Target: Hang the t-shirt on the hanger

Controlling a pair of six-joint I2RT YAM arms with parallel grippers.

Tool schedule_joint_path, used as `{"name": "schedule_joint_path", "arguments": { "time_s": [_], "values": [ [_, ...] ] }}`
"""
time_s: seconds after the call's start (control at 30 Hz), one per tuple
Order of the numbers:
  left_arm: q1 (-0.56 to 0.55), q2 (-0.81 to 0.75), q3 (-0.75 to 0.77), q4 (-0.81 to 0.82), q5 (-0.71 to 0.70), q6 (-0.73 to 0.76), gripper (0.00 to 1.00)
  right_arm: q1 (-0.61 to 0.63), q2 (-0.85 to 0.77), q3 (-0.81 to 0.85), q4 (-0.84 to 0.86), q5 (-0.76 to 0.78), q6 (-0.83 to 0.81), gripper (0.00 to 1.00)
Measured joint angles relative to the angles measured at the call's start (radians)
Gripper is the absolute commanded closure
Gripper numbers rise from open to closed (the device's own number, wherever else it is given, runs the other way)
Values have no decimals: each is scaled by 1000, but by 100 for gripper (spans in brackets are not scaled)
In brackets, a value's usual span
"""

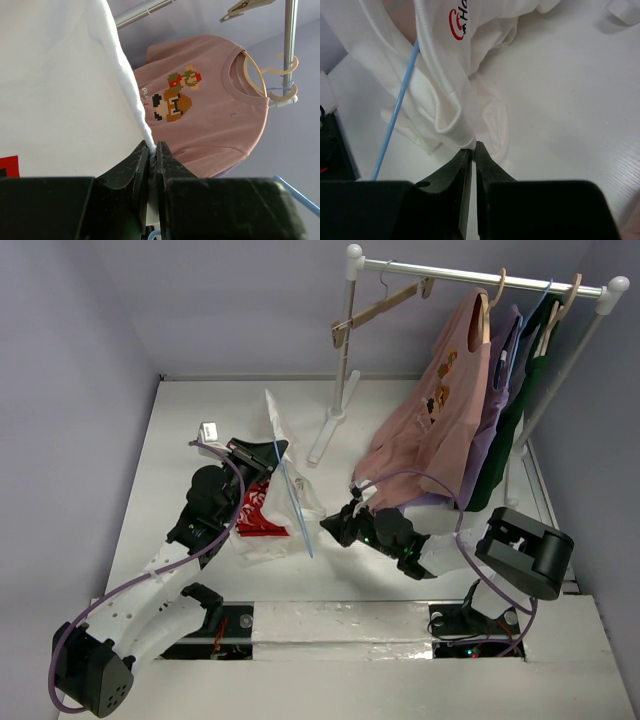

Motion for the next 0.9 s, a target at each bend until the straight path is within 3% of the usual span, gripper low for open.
{"name": "schedule_joint_path", "arguments": {
  "time_s": [0.07,0.23,0.43,0.9],
  "values": [
    [0,0,0,7,0,-2,100,0,5,5,21,-8,0,100],
    [0,0,-13,82,-2,-26,100,19,11,5,44,0,14,100],
    [0,10,-23,175,-31,-73,100,145,9,-3,37,102,19,100],
    [-1,36,-23,246,-144,-87,100,294,-36,-24,27,287,48,100]
  ]
}}
